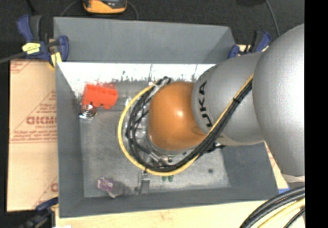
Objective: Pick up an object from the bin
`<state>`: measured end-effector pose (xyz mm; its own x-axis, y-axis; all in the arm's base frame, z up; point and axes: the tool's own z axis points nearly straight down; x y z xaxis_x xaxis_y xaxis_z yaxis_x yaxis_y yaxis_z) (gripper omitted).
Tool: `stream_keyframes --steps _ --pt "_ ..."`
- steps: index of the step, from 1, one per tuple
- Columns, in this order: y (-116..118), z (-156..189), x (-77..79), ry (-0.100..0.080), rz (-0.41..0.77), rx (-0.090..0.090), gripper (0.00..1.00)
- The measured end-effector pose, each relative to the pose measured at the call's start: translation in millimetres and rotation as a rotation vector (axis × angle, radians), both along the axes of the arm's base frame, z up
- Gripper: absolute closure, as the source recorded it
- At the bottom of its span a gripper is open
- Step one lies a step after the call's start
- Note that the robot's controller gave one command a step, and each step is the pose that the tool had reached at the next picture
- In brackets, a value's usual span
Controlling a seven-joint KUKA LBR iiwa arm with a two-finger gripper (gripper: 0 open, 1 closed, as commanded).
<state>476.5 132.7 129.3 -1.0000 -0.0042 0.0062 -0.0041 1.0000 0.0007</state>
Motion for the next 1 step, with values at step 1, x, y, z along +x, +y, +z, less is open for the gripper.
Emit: stream_keyframes --steps 1 --pt "66.2 -56.4 5.5 -0.025 0.28 0.002 0.0"
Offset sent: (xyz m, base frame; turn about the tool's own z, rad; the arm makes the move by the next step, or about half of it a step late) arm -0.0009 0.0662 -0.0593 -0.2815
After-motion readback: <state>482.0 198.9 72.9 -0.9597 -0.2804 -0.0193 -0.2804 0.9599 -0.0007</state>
